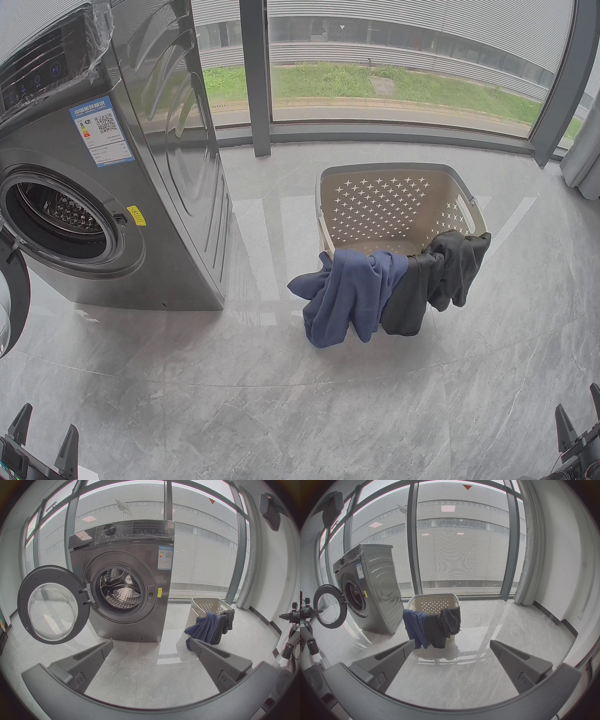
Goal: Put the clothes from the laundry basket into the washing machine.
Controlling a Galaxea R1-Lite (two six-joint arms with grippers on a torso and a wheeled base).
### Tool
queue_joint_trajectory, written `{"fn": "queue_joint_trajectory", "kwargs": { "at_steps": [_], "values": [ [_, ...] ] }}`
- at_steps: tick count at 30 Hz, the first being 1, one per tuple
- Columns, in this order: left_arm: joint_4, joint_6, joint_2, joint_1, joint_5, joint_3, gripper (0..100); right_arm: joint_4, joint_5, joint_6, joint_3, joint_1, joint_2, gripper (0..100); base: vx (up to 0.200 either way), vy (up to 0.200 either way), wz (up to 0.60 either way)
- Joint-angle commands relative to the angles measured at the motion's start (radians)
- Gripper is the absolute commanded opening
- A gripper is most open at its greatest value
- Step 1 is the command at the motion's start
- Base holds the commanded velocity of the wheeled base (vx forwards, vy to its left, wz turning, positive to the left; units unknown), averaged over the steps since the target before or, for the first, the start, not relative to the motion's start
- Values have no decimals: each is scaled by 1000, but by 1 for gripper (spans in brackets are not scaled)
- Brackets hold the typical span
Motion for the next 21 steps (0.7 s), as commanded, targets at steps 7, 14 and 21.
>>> {"fn": "queue_joint_trajectory", "kwargs": {
  "at_steps": [7,14,21],
  "values": [
    [0,0,-12,0,0,16,100,-1,0,0,16,0,-7,100,0,-200,0],
    [0,-2,-12,-1,0,16,100,-1,0,0,16,0,-7,100,0,-86,0],
    [0,1,-12,-1,0,16,100,-1,0,0,16,-2,-7,100,0,0,0]
  ]
}}
